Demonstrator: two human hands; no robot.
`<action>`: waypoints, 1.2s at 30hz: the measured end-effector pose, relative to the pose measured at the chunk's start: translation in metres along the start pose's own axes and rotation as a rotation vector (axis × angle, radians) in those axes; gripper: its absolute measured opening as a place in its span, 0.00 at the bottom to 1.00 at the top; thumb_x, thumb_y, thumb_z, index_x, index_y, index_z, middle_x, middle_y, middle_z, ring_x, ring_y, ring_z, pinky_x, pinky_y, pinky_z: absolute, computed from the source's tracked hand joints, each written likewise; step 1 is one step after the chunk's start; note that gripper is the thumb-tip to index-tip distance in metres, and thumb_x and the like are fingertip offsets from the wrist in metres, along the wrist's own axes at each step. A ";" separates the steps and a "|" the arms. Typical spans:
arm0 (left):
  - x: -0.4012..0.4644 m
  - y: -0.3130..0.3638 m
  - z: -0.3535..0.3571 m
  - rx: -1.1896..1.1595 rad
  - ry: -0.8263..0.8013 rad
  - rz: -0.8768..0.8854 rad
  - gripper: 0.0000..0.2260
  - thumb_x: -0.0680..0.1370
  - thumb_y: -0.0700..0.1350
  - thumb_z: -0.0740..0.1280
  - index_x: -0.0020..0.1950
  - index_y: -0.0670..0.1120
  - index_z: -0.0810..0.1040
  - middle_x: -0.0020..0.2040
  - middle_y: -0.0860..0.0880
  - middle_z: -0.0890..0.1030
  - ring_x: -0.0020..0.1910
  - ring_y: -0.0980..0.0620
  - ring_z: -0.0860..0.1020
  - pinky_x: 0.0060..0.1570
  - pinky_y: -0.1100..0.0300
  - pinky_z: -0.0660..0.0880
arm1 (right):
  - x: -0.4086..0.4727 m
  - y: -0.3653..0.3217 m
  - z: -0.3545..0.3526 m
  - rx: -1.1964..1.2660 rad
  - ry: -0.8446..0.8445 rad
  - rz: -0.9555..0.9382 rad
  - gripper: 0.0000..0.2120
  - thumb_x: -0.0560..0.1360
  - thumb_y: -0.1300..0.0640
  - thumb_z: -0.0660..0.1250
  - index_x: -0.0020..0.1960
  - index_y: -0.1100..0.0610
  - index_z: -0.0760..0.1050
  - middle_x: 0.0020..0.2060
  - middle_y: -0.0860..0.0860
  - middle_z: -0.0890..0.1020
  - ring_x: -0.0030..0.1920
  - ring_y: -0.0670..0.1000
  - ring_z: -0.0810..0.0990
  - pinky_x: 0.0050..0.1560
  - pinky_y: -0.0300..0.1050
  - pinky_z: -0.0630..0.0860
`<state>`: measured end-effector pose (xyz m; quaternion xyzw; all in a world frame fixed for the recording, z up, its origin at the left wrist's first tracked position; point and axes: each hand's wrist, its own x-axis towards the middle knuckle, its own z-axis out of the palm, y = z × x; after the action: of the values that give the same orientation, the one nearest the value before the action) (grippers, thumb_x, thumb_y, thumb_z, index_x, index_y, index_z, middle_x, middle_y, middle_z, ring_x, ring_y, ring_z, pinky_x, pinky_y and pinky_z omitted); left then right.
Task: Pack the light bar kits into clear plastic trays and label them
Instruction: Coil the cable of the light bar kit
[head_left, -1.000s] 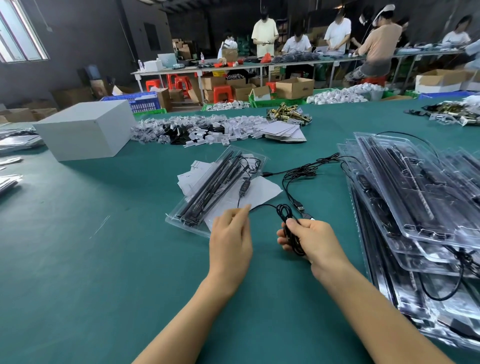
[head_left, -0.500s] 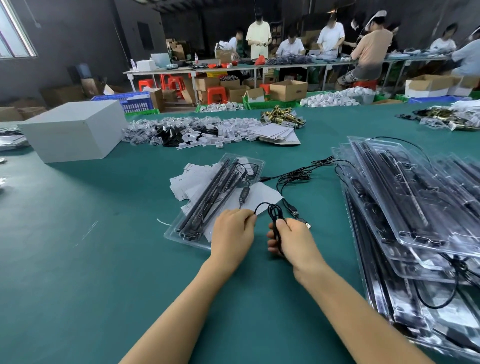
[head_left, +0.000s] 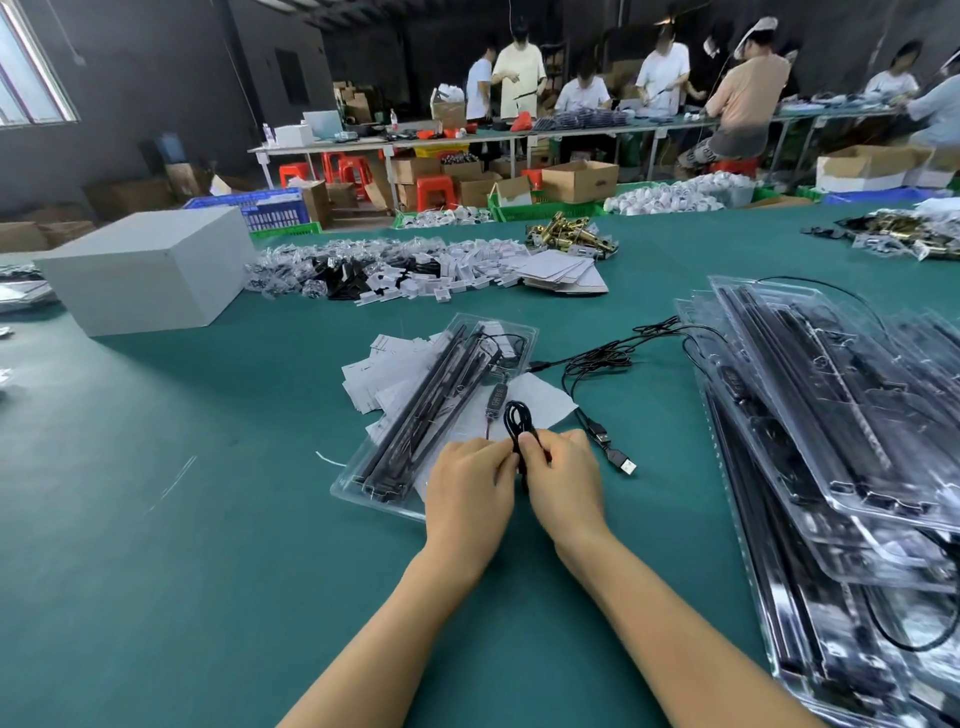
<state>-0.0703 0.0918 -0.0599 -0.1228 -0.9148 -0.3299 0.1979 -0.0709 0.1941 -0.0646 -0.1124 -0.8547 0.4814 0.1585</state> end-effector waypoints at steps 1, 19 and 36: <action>-0.001 -0.001 0.000 0.012 0.003 0.008 0.10 0.80 0.45 0.63 0.42 0.45 0.79 0.37 0.49 0.77 0.43 0.47 0.71 0.40 0.52 0.68 | 0.000 0.000 -0.003 0.062 -0.038 -0.017 0.16 0.81 0.54 0.59 0.36 0.56 0.74 0.43 0.53 0.71 0.42 0.47 0.70 0.45 0.38 0.68; -0.009 0.003 -0.008 0.057 0.077 0.230 0.09 0.67 0.31 0.62 0.35 0.40 0.80 0.35 0.49 0.82 0.33 0.44 0.71 0.32 0.54 0.70 | -0.001 0.008 -0.010 0.387 -0.188 0.075 0.21 0.76 0.46 0.67 0.41 0.67 0.76 0.37 0.59 0.78 0.28 0.46 0.78 0.33 0.43 0.78; 0.003 -0.001 -0.048 0.607 -0.585 -0.102 0.26 0.72 0.63 0.66 0.60 0.46 0.68 0.61 0.43 0.68 0.62 0.40 0.67 0.59 0.49 0.67 | 0.011 0.012 -0.007 0.763 -0.073 0.293 0.11 0.80 0.58 0.62 0.43 0.58 0.79 0.35 0.51 0.79 0.34 0.49 0.77 0.43 0.49 0.80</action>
<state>-0.0594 0.0603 -0.0252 -0.1018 -0.9930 -0.0060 -0.0596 -0.0784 0.2093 -0.0697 -0.1488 -0.5947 0.7851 0.0883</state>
